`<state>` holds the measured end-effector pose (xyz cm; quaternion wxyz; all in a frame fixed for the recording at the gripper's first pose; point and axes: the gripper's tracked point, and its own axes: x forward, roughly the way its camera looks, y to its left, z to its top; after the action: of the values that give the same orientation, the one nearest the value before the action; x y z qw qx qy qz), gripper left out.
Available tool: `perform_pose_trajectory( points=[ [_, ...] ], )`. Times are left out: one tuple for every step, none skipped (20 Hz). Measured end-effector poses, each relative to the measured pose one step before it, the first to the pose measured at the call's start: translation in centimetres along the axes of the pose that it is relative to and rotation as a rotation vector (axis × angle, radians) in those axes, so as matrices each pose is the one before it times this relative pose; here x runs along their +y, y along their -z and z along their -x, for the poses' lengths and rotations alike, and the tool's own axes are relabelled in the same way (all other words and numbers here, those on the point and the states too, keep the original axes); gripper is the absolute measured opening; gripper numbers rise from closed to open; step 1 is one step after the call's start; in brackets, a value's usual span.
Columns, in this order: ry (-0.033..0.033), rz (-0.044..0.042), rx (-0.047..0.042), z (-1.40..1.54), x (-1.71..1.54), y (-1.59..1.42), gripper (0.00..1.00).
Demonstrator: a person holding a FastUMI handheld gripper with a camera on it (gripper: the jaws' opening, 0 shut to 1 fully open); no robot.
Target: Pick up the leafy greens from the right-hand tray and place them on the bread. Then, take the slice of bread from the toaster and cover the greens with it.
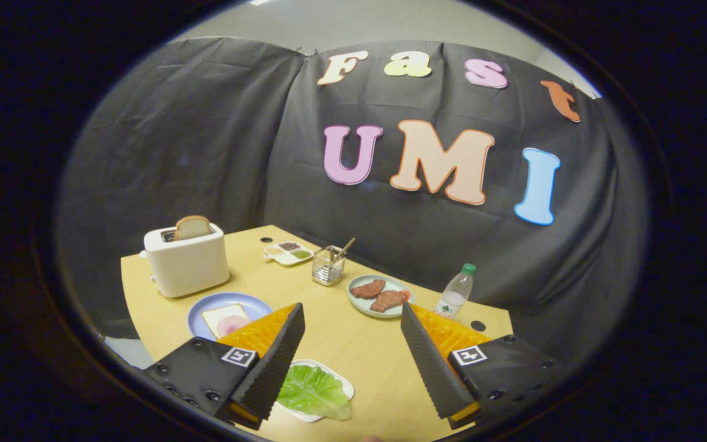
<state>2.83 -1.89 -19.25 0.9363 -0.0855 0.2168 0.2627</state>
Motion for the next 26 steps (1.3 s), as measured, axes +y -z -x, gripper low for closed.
perform_pose_trajectory(
  points=[
    [-0.01988, 0.00526, 0.01268, -0.399, 0.397, 0.639, 1.0],
    [-0.01708, 0.00797, 0.01404, -0.435, 0.114, 0.547, 1.0],
    [-0.01593, 0.00768, 0.0162, -0.616, 0.294, 0.847, 1.0],
    [-0.01743, 0.00575, 0.0188, -0.485, 0.298, 0.697, 1.0],
    [-0.0159, 0.00591, 0.01775, -0.55, 0.403, 0.793, 1.0],
    [-0.01316, 0.00654, 0.01805, -0.429, 0.242, 0.727, 1.0],
    [-0.01693, 0.00461, 0.01568, -0.414, 0.426, 0.782, 1.0],
    [-0.01484, 0.00461, 0.02156, -0.499, 0.361, 0.865, 1.0],
    [-0.01436, 0.00683, 0.02673, -0.573, 0.296, 1.159, 1.0],
    [-0.00846, 0.00636, 0.02502, -0.439, 0.175, 0.934, 1.0],
    [-0.00967, 0.0046, 0.02406, -0.465, 0.29, 0.924, 1.0],
    [-0.01201, 0.00097, 0.01749, -0.324, 0.276, 0.702, 1.0],
    [-0.01277, -0.00235, 0.02146, -0.46, 0.361, 0.931, 1.0],
    [-0.00825, -0.00086, 0.02344, -0.45, 0.132, 0.802, 1.0],
    [-0.00549, 0.0009, 0.02259, -0.403, 0.062, 0.805, 1.0],
    [-0.00621, -0.00008, 0.02631, -0.351, 0.156, 0.817, 1.0],
    [-0.00674, -0.00032, 0.02273, -0.535, 0.069, 0.775, 1.0],
    [-0.00531, -0.00062, 0.01919, -0.405, 0.039, 0.5, 1.0],
    [-0.00428, -0.00145, 0.01962, -0.51, -0.03, 0.701, 1.0],
    [-0.00512, -0.00255, 0.0169, -0.318, 0.14, 0.523, 1.0],
    [-0.00551, -0.00318, 0.02222, -0.292, 0.183, 0.787, 1.0],
    [-0.00567, -0.0019, 0.01961, -0.242, 0.193, 0.504, 1.0],
    [-0.008, -0.00326, 0.01266, -0.346, 0.262, 0.459, 1.0],
    [-0.00509, -0.00378, 0.01235, -0.329, 0.19, 0.327, 1.0],
    [-0.00499, -0.00613, 0.01362, -0.27, 0.04, 0.523, 1.0],
    [-0.00452, -0.00681, 0.01325, -0.161, 0.119, 0.452, 1.0]
  ],
)
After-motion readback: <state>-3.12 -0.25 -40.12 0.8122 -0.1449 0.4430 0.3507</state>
